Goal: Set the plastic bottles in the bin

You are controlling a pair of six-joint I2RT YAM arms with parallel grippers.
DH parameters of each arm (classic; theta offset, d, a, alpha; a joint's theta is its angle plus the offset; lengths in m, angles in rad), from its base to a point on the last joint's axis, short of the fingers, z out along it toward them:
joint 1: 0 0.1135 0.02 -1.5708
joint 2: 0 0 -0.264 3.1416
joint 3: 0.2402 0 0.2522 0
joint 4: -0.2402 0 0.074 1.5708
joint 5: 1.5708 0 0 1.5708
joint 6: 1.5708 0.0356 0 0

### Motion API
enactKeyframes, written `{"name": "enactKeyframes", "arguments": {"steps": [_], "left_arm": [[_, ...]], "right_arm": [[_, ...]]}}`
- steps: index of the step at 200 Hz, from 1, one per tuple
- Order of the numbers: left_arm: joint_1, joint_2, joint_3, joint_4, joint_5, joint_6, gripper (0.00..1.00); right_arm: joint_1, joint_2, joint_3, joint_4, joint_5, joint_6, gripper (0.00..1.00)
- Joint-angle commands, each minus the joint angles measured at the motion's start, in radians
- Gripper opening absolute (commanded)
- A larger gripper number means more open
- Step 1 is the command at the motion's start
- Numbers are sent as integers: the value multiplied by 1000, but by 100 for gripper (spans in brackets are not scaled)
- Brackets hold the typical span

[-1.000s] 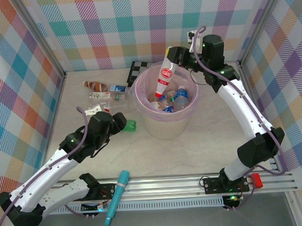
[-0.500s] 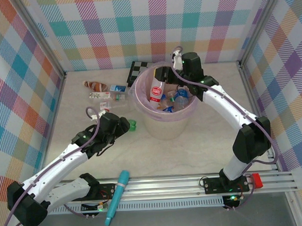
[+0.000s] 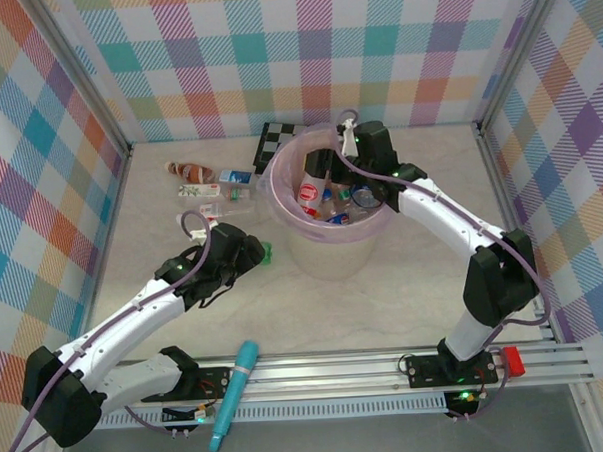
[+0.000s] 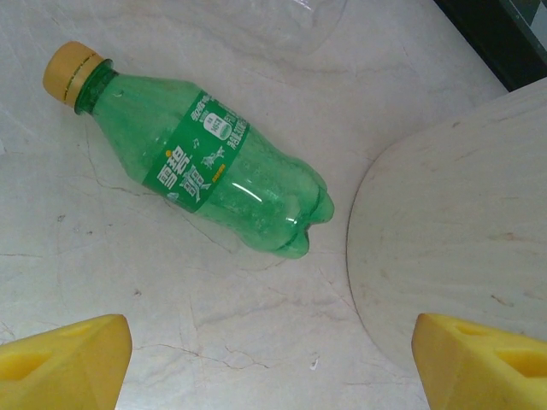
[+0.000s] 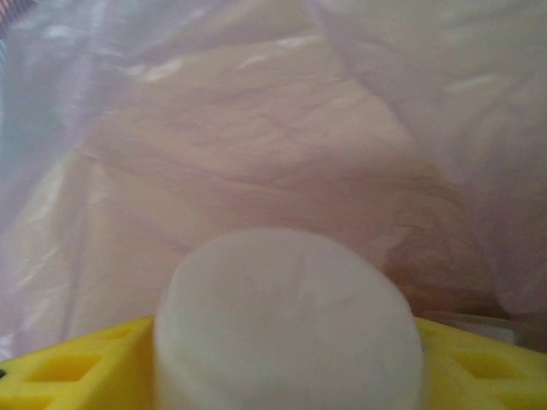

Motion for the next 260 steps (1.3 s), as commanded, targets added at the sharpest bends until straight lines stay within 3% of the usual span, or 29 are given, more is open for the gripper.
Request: {"name": "enactKeyframes", "arguments": {"steps": [1,30,58,79,149,196,260], "left_arm": [[13,4,-15,19,6,-6,85],[15,13,-21,25,17,-19,86],[20,17,-26,49,27,-32,88],[28,31,-26,65,42,-37,88],[31,87,-3,99,59,-24,87],[35,106,-17,117,64,-36,86],[63,142,-74,220,114,-82,86]], "right_arm": [[-6,-18,42,-89,41,-17,76],[-6,-51,123,-200,66,-43,85],[-6,-90,170,-282,101,-76,86],[-5,-97,209,-334,120,-109,81],[25,35,384,-341,40,-156,43],[34,109,335,-278,3,-115,40],[36,26,181,-242,56,-102,39]]}}
